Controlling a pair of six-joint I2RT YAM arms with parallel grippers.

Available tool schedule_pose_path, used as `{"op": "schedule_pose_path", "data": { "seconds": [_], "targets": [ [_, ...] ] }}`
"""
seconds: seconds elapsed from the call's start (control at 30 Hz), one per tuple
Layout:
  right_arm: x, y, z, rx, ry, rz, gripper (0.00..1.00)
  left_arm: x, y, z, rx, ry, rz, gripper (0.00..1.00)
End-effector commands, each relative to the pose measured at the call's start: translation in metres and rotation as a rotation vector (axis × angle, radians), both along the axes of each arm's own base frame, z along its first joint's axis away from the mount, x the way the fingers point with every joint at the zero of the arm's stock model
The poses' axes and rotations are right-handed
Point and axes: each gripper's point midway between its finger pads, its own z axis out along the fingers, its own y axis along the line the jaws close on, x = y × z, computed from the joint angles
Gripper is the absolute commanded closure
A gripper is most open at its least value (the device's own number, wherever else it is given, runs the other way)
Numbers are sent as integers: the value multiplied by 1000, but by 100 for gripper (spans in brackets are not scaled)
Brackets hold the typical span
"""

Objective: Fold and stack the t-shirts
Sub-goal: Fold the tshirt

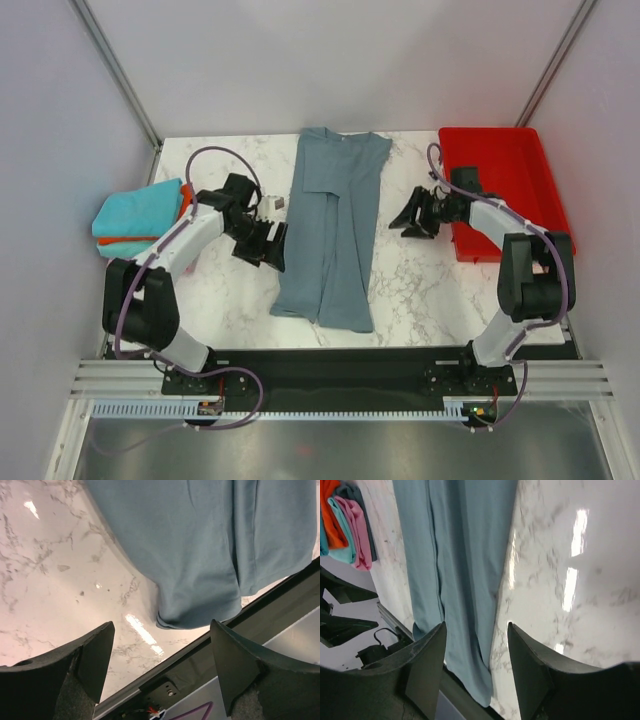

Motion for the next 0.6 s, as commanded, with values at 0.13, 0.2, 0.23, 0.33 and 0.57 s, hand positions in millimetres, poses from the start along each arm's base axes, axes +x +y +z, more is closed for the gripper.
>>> {"op": "schedule_pose_path", "data": {
  "seconds": [0.13,0.2,0.23,0.33,0.57],
  "targets": [
    [-122,15,-15,129,253,19,39,-38,0,1,-148,66,150,20],
    [-148,16,-25,139,287,20,38,-30,1,6,-165,42,184,18],
    [-155,15,-27,139,296,15,38,-31,1,5,-173,55,204,16],
    [-173,16,-30,136,286,30,37,-29,-3,-3,-202,91,221,18],
    [-176,-2,-33,22,201,-16,31,-27,-8,-19,-223,144,257,15]
  ]
}}
